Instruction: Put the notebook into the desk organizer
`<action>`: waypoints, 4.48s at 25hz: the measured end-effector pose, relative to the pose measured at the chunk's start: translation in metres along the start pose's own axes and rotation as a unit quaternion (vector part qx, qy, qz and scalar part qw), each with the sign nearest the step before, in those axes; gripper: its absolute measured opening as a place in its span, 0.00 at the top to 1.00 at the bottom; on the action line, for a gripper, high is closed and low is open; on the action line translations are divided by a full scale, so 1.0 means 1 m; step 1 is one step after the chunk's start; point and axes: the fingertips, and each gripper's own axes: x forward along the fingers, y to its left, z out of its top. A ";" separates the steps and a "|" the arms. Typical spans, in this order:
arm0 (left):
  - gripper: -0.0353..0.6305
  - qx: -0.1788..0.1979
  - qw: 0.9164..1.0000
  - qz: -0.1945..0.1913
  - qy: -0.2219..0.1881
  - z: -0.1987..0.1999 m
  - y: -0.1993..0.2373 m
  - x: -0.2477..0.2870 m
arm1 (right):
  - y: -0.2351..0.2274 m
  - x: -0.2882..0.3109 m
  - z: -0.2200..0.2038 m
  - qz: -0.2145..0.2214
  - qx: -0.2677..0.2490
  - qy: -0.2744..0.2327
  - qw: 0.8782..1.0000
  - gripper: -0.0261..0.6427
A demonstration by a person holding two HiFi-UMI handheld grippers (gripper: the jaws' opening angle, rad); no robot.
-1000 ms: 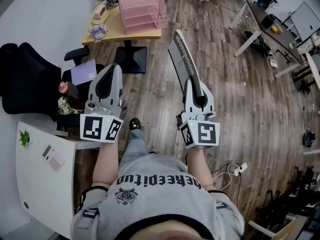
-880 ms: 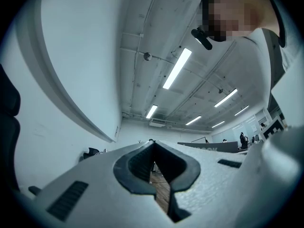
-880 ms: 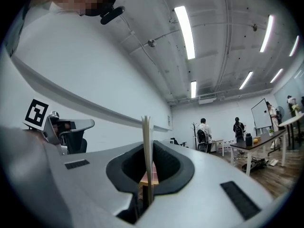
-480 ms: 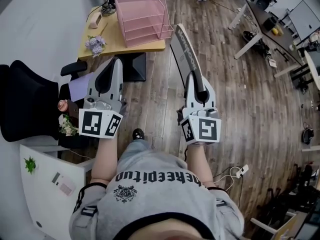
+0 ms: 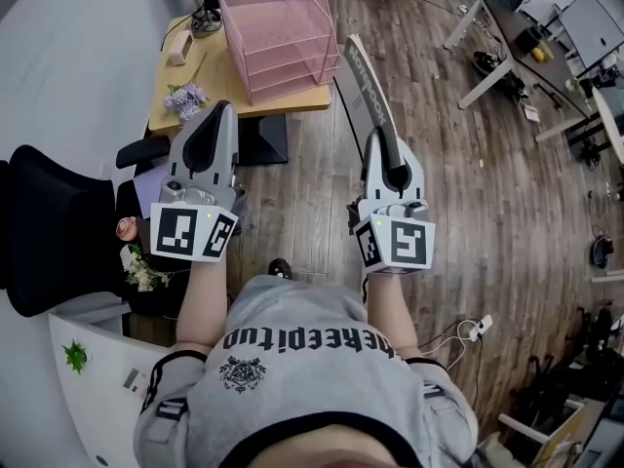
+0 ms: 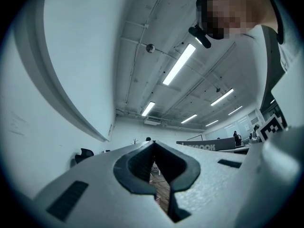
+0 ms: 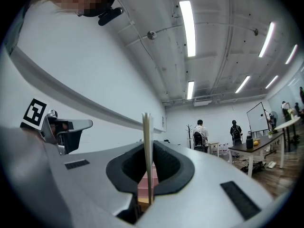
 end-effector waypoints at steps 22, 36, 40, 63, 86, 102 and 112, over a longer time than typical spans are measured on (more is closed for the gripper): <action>0.94 -0.007 0.999 -0.007 0.039 -0.073 0.086 0.081 | 0.005 0.125 -0.089 0.026 -0.056 0.086 0.994 0.94; 0.94 -0.015 0.997 -0.015 0.077 -0.128 0.133 0.120 | 0.039 0.182 -0.167 0.126 -0.316 0.145 0.929 0.94; 0.94 -0.019 0.996 -0.006 0.085 -0.136 0.143 0.118 | 0.047 0.184 -0.189 0.155 -0.399 0.136 0.893 0.94; 0.94 -0.018 0.992 0.035 0.117 -0.153 0.150 0.082 | 0.060 0.231 -0.279 0.205 -0.646 0.066 0.733 0.94; 0.94 -0.010 0.985 0.040 0.166 -0.186 0.134 0.047 | 0.061 0.276 -0.366 0.217 -0.684 0.096 0.690 0.94; 0.94 -0.012 0.982 0.056 0.183 -0.199 0.147 0.035 | 0.069 0.280 -0.409 0.275 -0.655 0.160 0.685 0.84; 0.94 -0.016 0.982 0.051 0.182 -0.202 0.147 0.041 | 0.074 0.250 -0.401 0.303 -0.624 0.150 0.704 0.82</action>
